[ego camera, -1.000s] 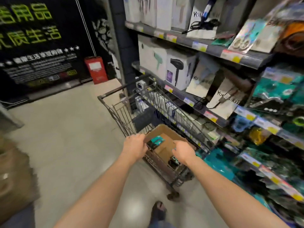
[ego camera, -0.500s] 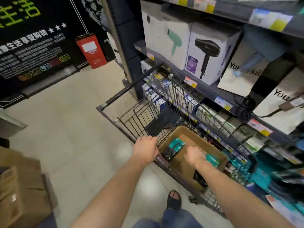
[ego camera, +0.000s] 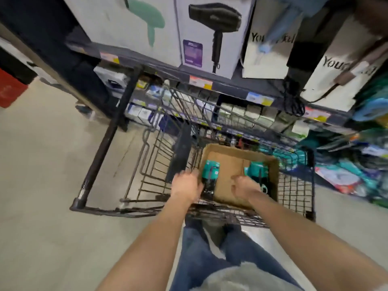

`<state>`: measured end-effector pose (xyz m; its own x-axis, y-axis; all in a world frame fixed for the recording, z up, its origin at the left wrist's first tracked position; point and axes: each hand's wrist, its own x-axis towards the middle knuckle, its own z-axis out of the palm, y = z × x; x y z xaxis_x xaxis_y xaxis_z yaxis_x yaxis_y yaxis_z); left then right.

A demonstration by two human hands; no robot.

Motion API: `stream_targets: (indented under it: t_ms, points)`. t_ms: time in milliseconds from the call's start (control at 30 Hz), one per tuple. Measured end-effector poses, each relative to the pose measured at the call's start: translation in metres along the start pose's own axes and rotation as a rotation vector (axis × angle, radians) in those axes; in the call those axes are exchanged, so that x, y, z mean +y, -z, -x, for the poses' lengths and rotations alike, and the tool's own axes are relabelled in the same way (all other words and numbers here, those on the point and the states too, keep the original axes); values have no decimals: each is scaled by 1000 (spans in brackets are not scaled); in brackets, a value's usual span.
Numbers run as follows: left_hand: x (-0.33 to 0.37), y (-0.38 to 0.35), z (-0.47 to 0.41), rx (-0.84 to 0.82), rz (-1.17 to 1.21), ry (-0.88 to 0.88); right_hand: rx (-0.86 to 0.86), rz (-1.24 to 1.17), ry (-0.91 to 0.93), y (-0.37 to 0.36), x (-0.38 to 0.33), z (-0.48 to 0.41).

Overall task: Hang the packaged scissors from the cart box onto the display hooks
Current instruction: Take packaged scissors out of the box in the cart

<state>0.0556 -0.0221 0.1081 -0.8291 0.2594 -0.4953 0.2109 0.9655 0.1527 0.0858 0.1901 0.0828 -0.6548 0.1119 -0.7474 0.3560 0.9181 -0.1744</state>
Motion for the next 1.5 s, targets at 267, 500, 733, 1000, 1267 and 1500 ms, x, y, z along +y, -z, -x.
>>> stream_targets:
  t_ms: [267,500,733,1000,1267,1500]
  points:
    - [-22,-12,-54,-47,-33,-78,4,-131,-144,-23,-4,-26]
    - [-28,-36,-94,-190,21,-27,-92,-156,-181,-59,2,-85]
    - [-28,-74,-131,-209,27,-29,-125,-172,-152,-103,4,-164]
    - [-34,-124,-151,-185,20,-48,-198,-382,-233,-166,2,-236]
    - [-27,-144,-151,-156,61,-40,-103,-447,-240,-183,-10,-231]
    - [-23,-150,-150,-157,24,-27,42,-770,-263,-165,-14,-242]
